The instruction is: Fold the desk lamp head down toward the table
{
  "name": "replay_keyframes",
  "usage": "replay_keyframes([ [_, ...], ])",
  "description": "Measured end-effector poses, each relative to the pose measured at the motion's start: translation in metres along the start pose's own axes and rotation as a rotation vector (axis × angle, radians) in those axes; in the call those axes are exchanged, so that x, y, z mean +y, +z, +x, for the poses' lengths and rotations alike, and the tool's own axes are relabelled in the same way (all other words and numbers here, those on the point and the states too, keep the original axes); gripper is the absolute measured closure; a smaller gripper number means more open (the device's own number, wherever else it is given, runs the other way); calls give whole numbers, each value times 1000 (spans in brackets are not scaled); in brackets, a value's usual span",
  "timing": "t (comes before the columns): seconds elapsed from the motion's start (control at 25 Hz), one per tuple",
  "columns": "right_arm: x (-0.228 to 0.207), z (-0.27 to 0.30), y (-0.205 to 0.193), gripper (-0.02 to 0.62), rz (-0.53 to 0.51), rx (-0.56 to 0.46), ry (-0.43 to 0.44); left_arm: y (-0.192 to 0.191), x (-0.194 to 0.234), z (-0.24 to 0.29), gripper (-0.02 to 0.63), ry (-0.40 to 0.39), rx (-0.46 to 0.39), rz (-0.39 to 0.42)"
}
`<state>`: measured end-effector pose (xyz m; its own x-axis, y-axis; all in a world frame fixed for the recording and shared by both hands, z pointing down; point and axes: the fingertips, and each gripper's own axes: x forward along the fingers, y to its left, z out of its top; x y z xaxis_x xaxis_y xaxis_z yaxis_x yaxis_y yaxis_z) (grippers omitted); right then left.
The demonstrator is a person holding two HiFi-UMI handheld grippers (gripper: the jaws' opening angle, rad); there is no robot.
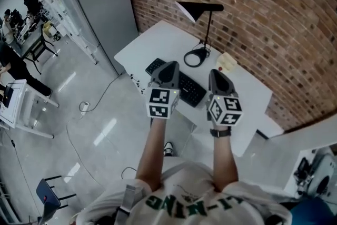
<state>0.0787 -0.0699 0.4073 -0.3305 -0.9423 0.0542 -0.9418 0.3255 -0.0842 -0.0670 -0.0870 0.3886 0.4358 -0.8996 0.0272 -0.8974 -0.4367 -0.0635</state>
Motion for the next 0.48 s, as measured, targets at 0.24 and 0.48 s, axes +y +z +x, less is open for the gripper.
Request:
replay_keyframes([
  [0.24, 6, 55, -12, 591, 5, 25, -34, -11, 30, 43, 604, -77, 16, -19],
  [0.48, 5, 88, -30, 591, -13, 100, -38, -37, 42, 80, 603, -167, 59, -87],
])
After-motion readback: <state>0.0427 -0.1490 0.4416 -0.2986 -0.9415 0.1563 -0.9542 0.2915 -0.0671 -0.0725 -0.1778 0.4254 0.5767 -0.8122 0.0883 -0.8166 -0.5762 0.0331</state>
